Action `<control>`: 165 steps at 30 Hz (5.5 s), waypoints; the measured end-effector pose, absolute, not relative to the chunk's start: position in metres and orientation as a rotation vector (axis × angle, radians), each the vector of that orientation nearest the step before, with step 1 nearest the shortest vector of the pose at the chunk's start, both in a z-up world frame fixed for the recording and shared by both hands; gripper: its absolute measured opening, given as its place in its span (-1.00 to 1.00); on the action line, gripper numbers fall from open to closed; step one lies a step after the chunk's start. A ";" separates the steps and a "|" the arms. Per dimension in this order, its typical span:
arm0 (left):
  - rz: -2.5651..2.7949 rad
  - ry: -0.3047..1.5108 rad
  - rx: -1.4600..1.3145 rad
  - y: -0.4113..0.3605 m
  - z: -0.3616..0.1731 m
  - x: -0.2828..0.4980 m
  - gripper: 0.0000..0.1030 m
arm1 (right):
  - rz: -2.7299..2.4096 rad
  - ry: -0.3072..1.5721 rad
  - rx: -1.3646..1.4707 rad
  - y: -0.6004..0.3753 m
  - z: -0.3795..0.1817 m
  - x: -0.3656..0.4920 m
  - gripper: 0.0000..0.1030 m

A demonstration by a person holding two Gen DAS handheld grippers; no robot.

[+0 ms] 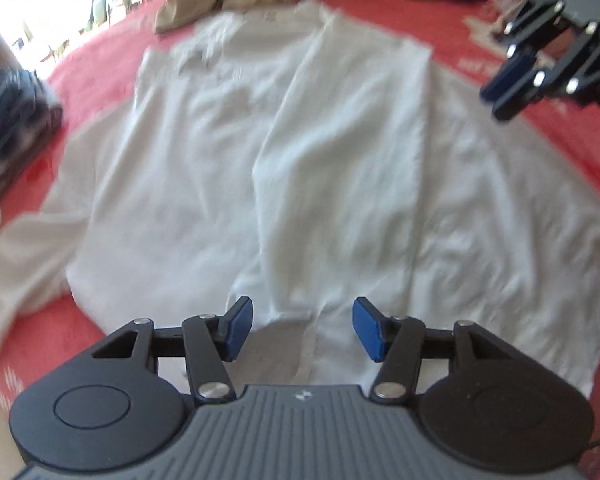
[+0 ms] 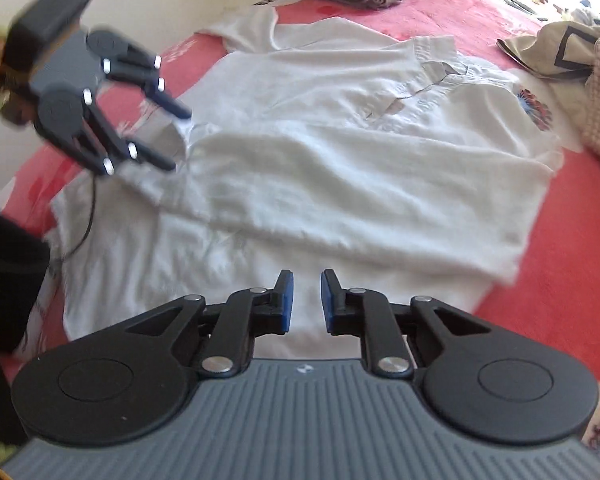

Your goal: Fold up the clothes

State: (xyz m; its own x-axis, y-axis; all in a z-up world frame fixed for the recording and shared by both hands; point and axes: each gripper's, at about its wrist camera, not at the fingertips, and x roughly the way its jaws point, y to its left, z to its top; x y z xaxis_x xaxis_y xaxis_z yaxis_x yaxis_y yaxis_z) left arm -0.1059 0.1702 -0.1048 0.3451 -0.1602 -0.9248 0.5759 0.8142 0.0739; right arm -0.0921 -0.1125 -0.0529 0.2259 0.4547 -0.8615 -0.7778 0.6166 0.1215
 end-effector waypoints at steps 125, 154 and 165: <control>-0.753 0.499 0.548 0.049 -0.126 -0.092 -0.58 | 0.449 1.232 0.877 -0.203 -0.116 0.033 0.07; -0.685 0.540 0.715 0.043 -0.137 -0.142 0.15 | 0.445 1.153 0.343 -0.155 -0.113 0.033 0.08; -0.649 0.492 0.802 0.007 -0.151 -0.114 0.09 | 0.490 1.164 0.280 -0.145 -0.110 0.019 -0.47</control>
